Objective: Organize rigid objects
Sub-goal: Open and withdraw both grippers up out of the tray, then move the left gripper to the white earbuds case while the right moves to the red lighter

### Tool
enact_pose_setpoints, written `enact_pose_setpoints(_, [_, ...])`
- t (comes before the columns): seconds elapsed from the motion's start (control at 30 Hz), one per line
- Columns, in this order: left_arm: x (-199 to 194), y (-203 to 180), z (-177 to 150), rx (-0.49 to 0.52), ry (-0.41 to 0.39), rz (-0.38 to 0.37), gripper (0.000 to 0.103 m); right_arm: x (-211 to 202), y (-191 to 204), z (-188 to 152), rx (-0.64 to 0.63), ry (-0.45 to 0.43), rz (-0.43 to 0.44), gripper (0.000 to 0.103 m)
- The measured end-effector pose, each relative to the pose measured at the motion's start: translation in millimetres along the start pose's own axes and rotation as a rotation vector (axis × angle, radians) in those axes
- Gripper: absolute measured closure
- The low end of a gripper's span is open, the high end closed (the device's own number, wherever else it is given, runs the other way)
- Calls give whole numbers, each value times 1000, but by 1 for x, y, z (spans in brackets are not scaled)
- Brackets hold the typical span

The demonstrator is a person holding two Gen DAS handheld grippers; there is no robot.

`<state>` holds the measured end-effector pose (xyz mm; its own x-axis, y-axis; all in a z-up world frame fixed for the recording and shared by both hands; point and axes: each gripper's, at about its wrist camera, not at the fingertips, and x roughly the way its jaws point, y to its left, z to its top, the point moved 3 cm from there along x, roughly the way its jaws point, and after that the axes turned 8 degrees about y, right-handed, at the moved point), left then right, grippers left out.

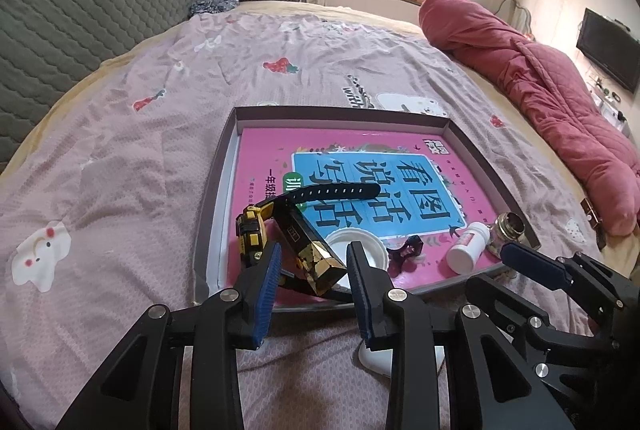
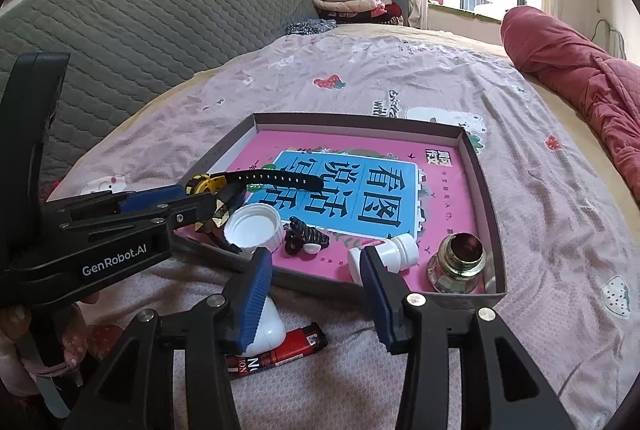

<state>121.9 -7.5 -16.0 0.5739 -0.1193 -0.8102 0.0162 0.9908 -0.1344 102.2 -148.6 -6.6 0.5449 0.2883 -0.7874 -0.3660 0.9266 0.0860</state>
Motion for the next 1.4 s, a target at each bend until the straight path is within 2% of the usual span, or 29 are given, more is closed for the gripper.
enact_pose_setpoints(0.13, [-5,-1,-1,3,-2,-2,66,-5,-1,0,5,-6,0,55])
enact_pose_setpoints(0.2, [-9,-1,-2,3,-5,-2,56,-8,-2,-1,5,-8,-1,55])
enact_pose_setpoints(0.73, [-33,3,-12,14,-13,4,55,-29,7,-14,-34,-12,5,54])
enact_pose_setpoints(1.13, [-49,4,-23,17,0,-7,54,-33,21,-34,-77,37,53,54])
enact_pose_setpoints(1.4, [-53,-6,-33,54,22,-12,54,-35,17,-45,-41,73,84,53])
